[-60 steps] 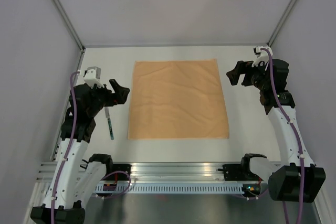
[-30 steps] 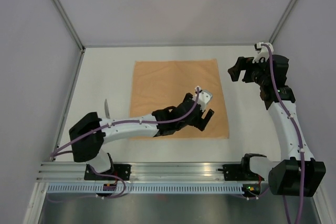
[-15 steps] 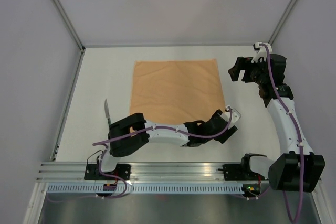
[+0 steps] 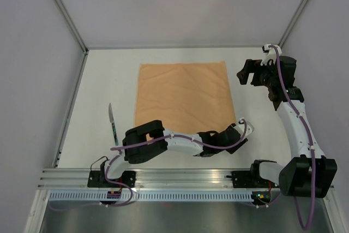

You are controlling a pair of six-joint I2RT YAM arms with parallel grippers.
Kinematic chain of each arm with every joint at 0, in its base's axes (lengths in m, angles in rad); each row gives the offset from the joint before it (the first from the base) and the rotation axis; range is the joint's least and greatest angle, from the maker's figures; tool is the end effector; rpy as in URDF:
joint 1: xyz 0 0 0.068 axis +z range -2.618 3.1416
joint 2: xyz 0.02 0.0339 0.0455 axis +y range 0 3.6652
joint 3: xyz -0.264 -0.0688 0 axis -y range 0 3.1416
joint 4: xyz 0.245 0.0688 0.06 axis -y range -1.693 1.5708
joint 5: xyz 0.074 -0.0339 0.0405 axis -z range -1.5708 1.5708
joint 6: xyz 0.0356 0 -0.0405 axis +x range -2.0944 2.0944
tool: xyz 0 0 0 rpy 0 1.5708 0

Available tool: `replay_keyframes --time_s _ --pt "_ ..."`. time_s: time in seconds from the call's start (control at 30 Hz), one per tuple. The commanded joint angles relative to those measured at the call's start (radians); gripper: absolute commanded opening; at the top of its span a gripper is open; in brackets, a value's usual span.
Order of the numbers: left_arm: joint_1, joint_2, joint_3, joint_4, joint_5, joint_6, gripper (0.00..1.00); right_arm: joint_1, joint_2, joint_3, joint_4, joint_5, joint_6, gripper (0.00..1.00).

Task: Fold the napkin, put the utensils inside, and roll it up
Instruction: Fold the napkin at the center of the board.

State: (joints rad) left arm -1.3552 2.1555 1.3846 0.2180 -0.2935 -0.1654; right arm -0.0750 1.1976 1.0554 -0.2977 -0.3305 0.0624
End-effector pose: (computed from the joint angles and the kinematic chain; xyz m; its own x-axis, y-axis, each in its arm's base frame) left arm 0.1117 -0.4620 0.1492 -0.2561 0.4327 -0.8644 0.8519 0.5237 0.0097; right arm 0.2723 -0.0089 0.3381 -0.4377 0.0920 -0.8944 -0.1950 0.9614 0.1943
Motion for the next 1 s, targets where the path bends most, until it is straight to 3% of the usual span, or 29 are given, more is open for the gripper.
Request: replay_keyframes --time_s 0.0,0.3,0.4,0.73,0.97 --pt "-0.010 0.027 0.041 0.055 0.027 0.004 0.52 0.001 0.003 0.034 0.003 0.022 -0.001 0.98" --pt "-0.022 0.078 0.060 0.037 0.024 -0.003 0.48 0.001 0.000 0.032 0.003 0.025 -0.006 0.98" --pt "-0.027 0.086 0.056 0.032 0.014 -0.008 0.43 0.000 -0.003 0.032 0.002 0.024 -0.006 0.98" --pt "-0.033 0.061 0.027 0.032 -0.007 -0.052 0.09 0.000 -0.003 0.032 0.000 0.018 -0.003 0.98" --pt "-0.033 -0.008 0.002 0.053 -0.012 -0.117 0.05 0.001 -0.004 0.032 -0.001 0.016 -0.006 0.98"
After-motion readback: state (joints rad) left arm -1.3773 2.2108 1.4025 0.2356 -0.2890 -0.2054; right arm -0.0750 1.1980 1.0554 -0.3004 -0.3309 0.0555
